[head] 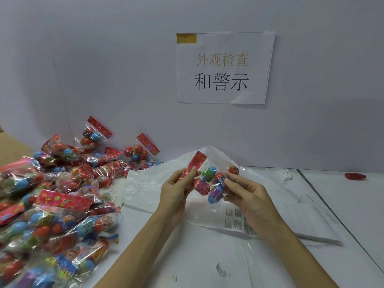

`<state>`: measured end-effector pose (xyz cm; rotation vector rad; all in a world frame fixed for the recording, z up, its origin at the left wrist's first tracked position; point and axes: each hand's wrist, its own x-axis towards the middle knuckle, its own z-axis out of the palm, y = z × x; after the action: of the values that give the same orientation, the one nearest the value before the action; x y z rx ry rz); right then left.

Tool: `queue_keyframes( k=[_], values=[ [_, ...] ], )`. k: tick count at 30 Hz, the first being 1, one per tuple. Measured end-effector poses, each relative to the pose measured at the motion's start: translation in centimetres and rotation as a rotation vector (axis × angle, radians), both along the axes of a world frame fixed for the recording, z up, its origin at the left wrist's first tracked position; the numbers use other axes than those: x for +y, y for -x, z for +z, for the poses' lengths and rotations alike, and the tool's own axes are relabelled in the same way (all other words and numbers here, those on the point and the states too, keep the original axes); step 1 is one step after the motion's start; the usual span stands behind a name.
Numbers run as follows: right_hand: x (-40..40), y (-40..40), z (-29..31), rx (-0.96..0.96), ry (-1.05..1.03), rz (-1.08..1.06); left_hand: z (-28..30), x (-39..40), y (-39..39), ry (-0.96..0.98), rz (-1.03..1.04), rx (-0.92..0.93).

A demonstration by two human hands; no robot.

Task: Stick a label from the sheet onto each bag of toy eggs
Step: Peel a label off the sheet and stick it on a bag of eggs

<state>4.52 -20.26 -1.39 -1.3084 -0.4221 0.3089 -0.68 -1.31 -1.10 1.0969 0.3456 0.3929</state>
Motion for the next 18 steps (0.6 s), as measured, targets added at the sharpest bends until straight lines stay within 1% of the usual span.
queue_keyframes(
  k=[2,3,5,7,9,11,13,15,16,18],
  values=[
    [0.2,-0.1,-0.2,0.006,-0.03,-0.015,0.1,-0.3,0.0,-0.005,0.016,0.004],
    [0.2,-0.2,-0.3,0.012,-0.047,-0.031,0.0,-0.4,0.0,-0.05,0.006,0.02],
    [0.0,-0.4,-0.3,0.006,-0.059,-0.064,0.0,-0.6,0.2,-0.203,-0.072,0.037],
    [-0.1,-0.4,-0.5,-0.055,-0.002,-0.098,-0.2,-1.3,0.2,-0.314,-0.161,0.007],
    [-0.1,-0.2,-0.5,-0.103,0.026,-0.06,-0.6,-2.0,0.2,-0.315,-0.183,-0.057],
    [0.0,0.2,-0.2,-0.155,0.05,0.005,-0.8,-2.3,0.2,-0.272,-0.124,-0.116],
    [-0.3,0.2,-0.1,-0.299,0.186,-0.038,-0.7,-2.0,0.2,-0.283,-0.027,-0.13],
    [-1.0,-0.3,-0.4,-0.472,0.45,-0.173,-0.9,-1.0,0.0,-0.379,0.056,-0.148],
    [-1.3,-0.6,-0.4,-0.521,0.558,-0.232,-1.2,-0.5,0.0,-0.485,0.078,-0.176],
    [-2.1,-1.1,-0.4,-0.536,0.655,-0.277,-1.9,-0.2,-0.1,-0.793,0.154,-0.211]
  ],
)
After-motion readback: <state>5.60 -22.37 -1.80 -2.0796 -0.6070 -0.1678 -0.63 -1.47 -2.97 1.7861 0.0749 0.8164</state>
